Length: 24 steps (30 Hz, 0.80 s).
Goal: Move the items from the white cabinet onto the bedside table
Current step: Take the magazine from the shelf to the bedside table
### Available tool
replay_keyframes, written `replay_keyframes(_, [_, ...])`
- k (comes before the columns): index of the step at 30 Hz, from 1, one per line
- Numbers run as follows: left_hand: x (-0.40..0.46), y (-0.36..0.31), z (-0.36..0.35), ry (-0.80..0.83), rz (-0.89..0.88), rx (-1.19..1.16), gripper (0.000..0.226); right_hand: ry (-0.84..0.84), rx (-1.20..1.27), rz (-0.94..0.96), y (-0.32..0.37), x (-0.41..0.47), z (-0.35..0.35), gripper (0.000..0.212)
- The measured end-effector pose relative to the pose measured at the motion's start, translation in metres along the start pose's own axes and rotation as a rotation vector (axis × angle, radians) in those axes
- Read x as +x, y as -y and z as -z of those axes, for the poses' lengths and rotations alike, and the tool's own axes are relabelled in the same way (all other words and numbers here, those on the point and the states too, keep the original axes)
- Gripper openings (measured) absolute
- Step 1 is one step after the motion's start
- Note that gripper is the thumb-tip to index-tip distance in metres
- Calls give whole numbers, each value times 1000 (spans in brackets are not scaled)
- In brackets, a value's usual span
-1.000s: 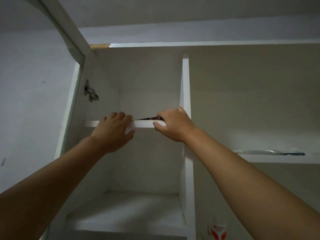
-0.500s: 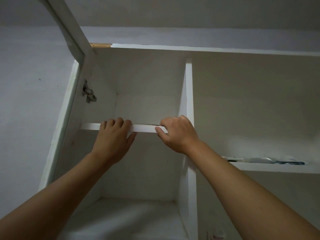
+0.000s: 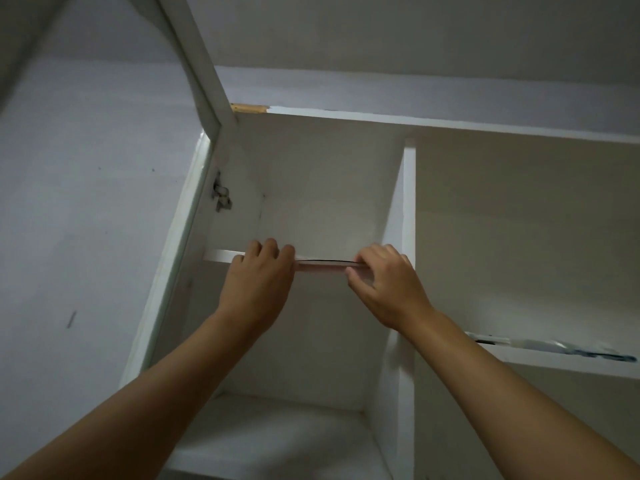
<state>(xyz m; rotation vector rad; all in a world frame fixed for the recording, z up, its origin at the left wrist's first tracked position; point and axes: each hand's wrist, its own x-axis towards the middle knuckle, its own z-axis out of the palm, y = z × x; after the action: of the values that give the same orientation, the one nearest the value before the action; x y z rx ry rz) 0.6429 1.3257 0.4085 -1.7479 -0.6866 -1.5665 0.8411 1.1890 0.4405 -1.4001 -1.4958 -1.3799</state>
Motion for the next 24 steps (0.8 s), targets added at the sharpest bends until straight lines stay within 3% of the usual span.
replay_keyframes(6, [-13,4,0,-92,0,-68,11,6,37,-64,15,10,16,29])
replay_keyframes(11, [-25,6,0,-105,-1,-133,24,258,140,-274,21,35,36,39])
replay_keyframes(15, [-40,3,10,-84,47,-245,29,503,198,-334,26,47,42,38])
replay_keyframes(19, [-35,5,10,-58,115,-269,26,488,126,-301,23,40,24,66])
replay_keyframes(24, [-26,3,10,-61,173,-265,23,427,-92,-261,21,25,9,80])
